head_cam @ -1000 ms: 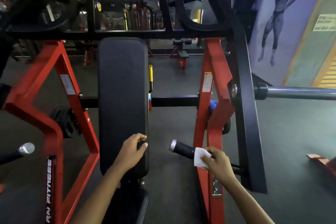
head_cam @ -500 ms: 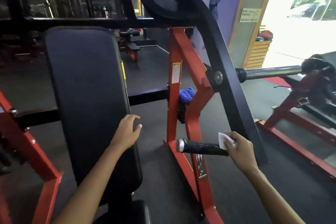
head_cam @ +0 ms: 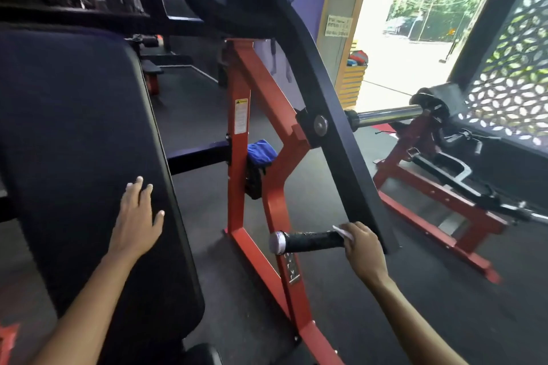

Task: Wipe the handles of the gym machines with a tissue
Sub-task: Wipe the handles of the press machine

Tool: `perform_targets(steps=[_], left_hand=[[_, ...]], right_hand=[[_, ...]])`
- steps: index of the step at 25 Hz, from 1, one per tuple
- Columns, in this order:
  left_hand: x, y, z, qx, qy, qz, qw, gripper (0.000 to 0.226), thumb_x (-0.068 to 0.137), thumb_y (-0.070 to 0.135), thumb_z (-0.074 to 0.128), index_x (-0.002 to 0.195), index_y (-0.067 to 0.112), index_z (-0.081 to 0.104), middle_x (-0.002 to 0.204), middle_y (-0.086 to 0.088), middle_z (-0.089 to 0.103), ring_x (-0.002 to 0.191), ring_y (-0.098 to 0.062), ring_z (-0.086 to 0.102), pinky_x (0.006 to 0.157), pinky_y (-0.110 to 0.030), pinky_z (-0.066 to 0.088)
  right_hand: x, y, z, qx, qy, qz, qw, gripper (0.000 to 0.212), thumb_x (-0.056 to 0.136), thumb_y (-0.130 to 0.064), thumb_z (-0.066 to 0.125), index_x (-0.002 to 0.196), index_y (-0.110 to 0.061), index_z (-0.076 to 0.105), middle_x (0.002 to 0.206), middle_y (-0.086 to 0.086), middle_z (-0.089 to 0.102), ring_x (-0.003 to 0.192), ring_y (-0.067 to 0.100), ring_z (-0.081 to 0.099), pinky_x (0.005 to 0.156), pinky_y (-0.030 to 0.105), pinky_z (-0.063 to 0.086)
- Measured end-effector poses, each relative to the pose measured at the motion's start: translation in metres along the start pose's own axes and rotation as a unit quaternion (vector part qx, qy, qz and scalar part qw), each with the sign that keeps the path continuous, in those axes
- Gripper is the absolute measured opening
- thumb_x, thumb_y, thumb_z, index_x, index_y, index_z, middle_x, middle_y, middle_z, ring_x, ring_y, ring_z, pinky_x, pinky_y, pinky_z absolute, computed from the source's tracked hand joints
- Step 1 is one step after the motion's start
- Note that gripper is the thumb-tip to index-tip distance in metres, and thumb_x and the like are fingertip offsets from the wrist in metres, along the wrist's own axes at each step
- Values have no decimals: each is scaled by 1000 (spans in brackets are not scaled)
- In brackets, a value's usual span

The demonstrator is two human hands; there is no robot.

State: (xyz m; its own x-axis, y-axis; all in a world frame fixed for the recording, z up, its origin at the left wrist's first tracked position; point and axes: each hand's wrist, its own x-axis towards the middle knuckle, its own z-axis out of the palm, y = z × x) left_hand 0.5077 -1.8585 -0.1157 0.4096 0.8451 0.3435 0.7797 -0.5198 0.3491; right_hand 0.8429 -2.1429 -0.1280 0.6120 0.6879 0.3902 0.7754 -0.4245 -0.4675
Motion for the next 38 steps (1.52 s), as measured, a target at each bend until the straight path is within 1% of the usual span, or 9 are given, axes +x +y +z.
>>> perform_targets(steps=[7,13,16,20,24,27,30,36,38], left_hand=[[19,-16,19,24,5,30,999,67,88,11,59,144,-3,25,157,-17,9,144,-35,7,115,-51,15],[31,-36,32,73,14,65,995,77,86,11,60,147,-3,15,158,-15,3,145,-31,3,115,-51,16],[29,-42,38,75,37,81,993,76,89,13,55,148,-1,9,159,-12,0,146,-28,-2,117,-45,6],[28,-44,42,81,49,83,992,70,88,26,29,149,2,4,159,-9,-5,146,-25,-5,117,-32,-12],[28,-43,44,67,66,81,992,71,90,18,39,149,3,3,159,-10,-5,146,-25,-6,117,-31,-13],[29,-42,43,69,62,76,993,81,87,10,54,149,3,2,159,-10,-6,146,-26,-7,116,-31,-14],[28,-41,42,70,55,74,993,82,87,10,54,149,4,1,159,-10,-6,146,-25,-7,116,-31,-16],[30,-41,42,70,50,72,994,80,87,9,54,149,3,2,158,-11,-7,146,-24,-10,115,-30,-18],[30,-40,43,68,51,67,994,80,87,8,54,149,3,3,159,-11,-7,145,-23,-11,115,-30,-18]], right_hand=[[7,2,14,-12,19,3,1000,28,76,7,60,91,-13,74,83,3,65,80,27,59,70,35,49],[11,-5,24,-32,28,17,999,30,74,10,60,90,-11,74,87,6,67,82,29,59,71,27,42],[13,-6,20,-31,4,35,999,23,78,-4,59,92,-14,75,89,4,67,84,27,60,73,29,44],[14,-13,13,21,-5,72,997,19,89,-21,60,100,-12,73,98,3,68,92,20,61,84,32,47],[13,-23,17,-14,29,82,996,11,87,-12,63,88,-9,74,87,6,70,82,23,64,72,21,39],[13,-31,21,-23,41,115,992,12,84,-8,65,89,-7,76,83,11,69,79,28,64,72,29,43],[12,-41,23,-3,54,158,986,15,83,-5,63,91,-5,76,84,14,67,81,30,63,74,32,47],[-6,-77,33,16,82,106,991,20,80,5,63,92,-5,75,86,11,70,75,21,61,71,23,47],[-12,-89,33,26,76,90,993,21,81,5,62,94,-6,75,88,8,71,72,10,55,68,5,39]])
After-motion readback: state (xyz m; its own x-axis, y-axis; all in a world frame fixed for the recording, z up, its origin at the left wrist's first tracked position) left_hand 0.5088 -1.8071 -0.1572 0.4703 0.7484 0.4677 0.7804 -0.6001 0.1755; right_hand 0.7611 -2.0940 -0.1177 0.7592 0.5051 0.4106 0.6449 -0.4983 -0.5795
